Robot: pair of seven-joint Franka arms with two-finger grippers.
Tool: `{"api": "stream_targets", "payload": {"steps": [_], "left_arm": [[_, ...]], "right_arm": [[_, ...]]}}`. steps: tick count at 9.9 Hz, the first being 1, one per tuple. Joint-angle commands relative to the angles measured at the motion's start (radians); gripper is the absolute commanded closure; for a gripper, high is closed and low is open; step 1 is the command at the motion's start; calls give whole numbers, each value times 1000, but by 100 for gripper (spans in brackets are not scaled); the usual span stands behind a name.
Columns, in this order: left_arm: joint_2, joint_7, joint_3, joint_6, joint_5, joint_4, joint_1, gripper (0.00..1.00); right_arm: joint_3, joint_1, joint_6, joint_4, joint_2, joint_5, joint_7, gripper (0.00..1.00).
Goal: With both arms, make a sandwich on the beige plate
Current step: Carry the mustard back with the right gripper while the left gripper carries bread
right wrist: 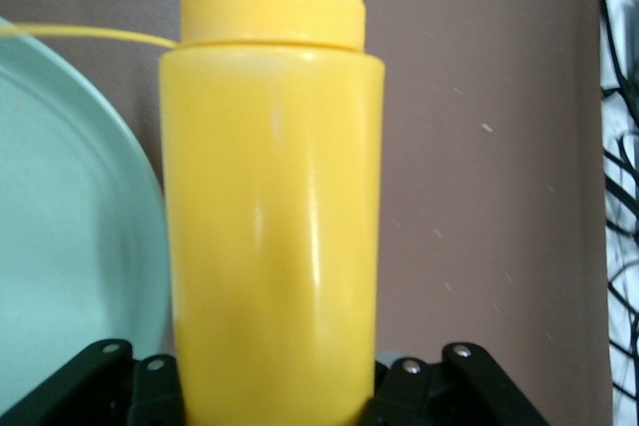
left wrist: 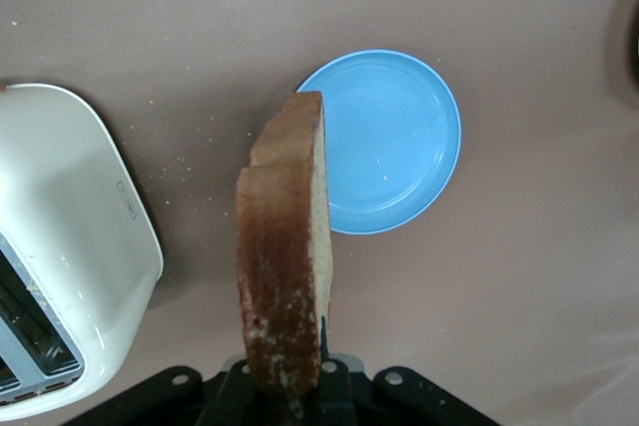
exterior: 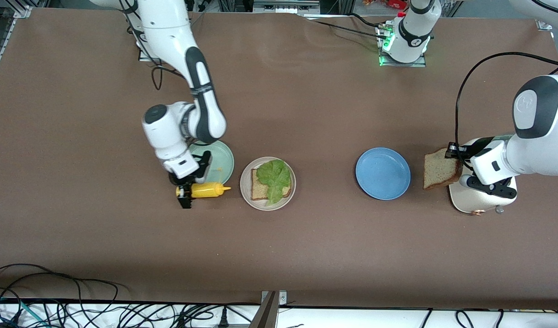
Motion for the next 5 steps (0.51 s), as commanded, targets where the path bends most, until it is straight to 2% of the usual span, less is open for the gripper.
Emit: {"api": "stream_targets", "payload": {"steps": [1,3,4,5], "left_arm": [[9,-8,2,-12,10,23,-1,100],[10,-8,2,-12,9,23,-1,100],[10,-8,2,-12,9,23,-1,100],[10,-8,2,-12,9,23,-1,100]], "right_arm": [[-185,-1,-333,-8,-86,-15,-20,100],[-365,-10,-651,-5,-93,-3,-20,100],[-410,-48,-777,-8,-93,12,-17,100],[-407,-144,-923,-14,-90,58,-26,100]]}}
